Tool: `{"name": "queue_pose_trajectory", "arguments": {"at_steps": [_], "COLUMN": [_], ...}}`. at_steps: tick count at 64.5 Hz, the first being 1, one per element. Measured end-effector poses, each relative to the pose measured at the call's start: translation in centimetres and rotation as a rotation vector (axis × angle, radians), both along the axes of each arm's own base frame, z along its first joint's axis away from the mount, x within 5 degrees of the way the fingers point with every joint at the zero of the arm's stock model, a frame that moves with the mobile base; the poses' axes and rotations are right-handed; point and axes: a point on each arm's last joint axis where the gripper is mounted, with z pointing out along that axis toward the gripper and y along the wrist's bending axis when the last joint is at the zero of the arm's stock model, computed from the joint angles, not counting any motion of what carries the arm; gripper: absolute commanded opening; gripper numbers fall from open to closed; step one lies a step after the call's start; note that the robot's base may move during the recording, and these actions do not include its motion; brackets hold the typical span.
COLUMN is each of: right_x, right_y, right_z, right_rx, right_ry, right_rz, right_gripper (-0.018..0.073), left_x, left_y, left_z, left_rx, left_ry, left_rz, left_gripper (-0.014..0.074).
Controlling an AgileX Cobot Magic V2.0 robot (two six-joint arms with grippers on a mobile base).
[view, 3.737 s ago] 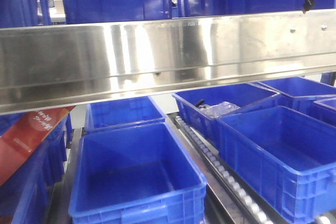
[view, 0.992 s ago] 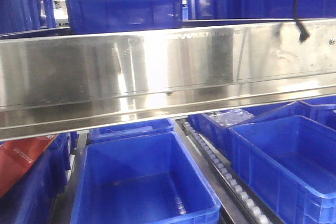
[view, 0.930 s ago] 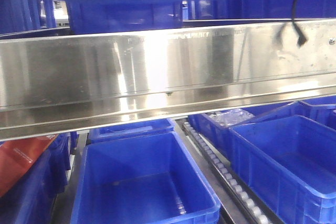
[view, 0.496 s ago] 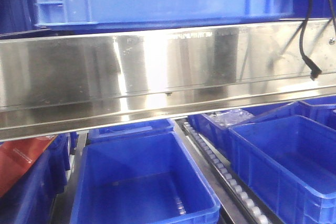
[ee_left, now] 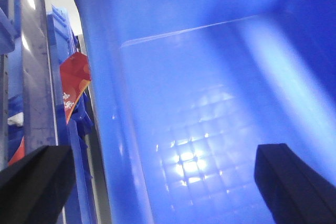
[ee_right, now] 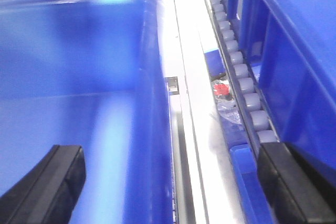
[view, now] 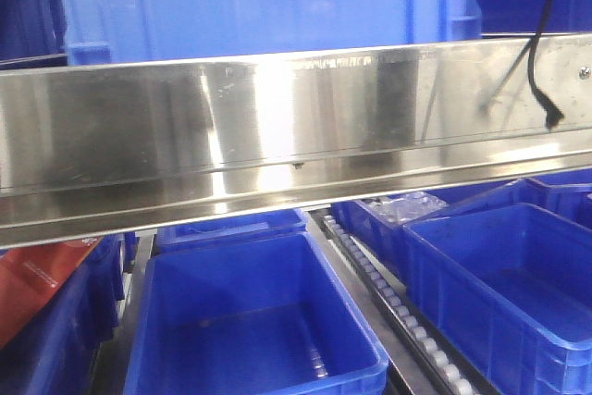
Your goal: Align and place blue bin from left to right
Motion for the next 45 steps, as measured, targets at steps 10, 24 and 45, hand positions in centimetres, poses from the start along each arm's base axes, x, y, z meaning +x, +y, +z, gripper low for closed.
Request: {"name": "queue_pose_trajectory", "arguments": {"at_steps": [10,24,45], "right_x": [-2.1,-5.6,-6.8], "right_y": [-0.4,-1.0,-1.2], "right_z": [2.4,5.5,5.3], "right_rx": [0.003,0.002,-0.031], "right_ry": [-0.027,-0.028,0.021], "right_rz": [0.002,0.003,0.018], "right_gripper": [0.0387,-0.009,-0.0086], "left_x": [-2.5,-7.3,-9.3], "left_y": [0.6,1.8,2.3], "left_z": [2.9,7.6,4.7], "left_rx": [-0.004,0.003,0.05], "left_ry": [-0.069,-0.193,-0.079], "left_rz": [-0.035,-0.09,-0.133], "left_gripper": [0.054,0.0046,0.0004]}}
